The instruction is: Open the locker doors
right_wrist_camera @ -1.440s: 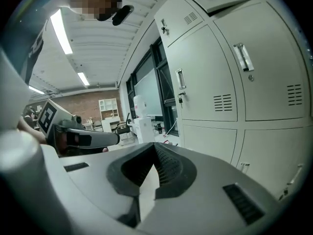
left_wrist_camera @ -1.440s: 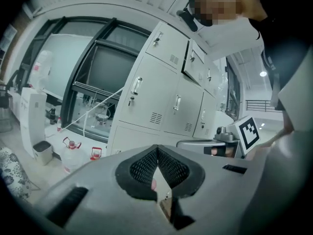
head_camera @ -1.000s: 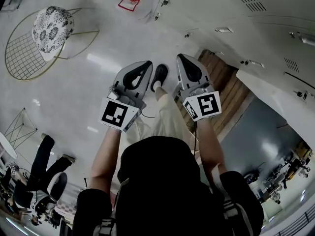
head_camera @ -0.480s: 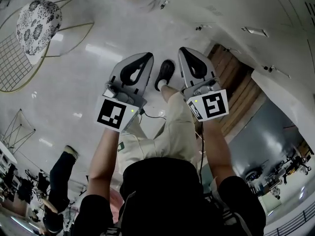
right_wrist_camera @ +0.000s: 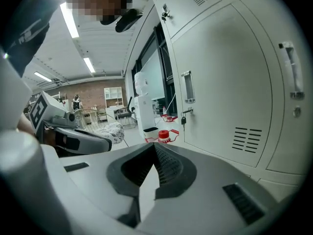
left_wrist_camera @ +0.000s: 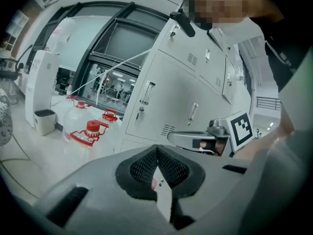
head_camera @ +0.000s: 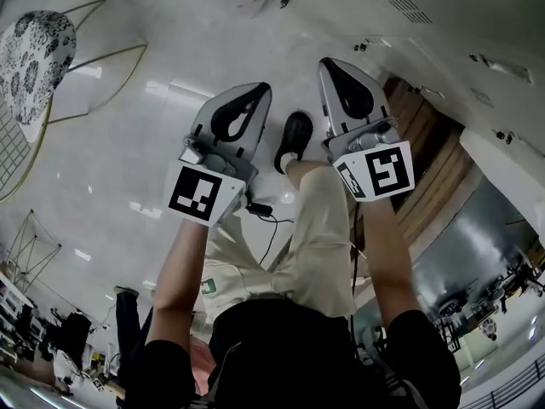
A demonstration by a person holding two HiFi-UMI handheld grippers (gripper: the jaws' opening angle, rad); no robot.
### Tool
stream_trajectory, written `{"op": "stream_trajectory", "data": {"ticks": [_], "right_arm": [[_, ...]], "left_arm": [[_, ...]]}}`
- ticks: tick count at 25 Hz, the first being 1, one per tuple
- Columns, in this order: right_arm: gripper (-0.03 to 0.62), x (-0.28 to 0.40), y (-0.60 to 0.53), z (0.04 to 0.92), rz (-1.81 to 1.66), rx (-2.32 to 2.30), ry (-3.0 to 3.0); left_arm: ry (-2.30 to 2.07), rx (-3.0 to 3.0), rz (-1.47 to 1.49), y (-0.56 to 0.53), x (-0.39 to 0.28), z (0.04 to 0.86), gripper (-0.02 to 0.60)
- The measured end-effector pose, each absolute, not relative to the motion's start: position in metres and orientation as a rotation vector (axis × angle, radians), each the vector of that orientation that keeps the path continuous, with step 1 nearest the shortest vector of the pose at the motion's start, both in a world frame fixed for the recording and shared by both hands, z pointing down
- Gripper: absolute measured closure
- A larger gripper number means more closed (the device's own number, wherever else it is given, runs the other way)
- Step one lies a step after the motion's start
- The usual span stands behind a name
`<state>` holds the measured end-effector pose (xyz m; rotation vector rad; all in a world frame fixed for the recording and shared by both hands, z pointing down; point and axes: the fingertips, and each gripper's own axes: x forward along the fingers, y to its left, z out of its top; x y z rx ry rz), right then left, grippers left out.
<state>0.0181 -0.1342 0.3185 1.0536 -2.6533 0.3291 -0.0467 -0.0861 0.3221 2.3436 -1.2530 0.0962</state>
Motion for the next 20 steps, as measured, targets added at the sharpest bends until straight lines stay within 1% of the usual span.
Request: {"op": "stream_trajectory", "data": {"ticks": [10,20], "right_arm": [[0.591,0.024,-0.152,0.423,0.276,1.033,-2.645],[0.591,0.023,-0.176,0.513,0.210,1.062,-2.652]], "left_arm": [[-1.267,2.409,0.071,-0.109,-0.052,0.424,0.563],[-1.238,2.508,-0.011,-0.146,-0.066,0.501,0.563]]}}
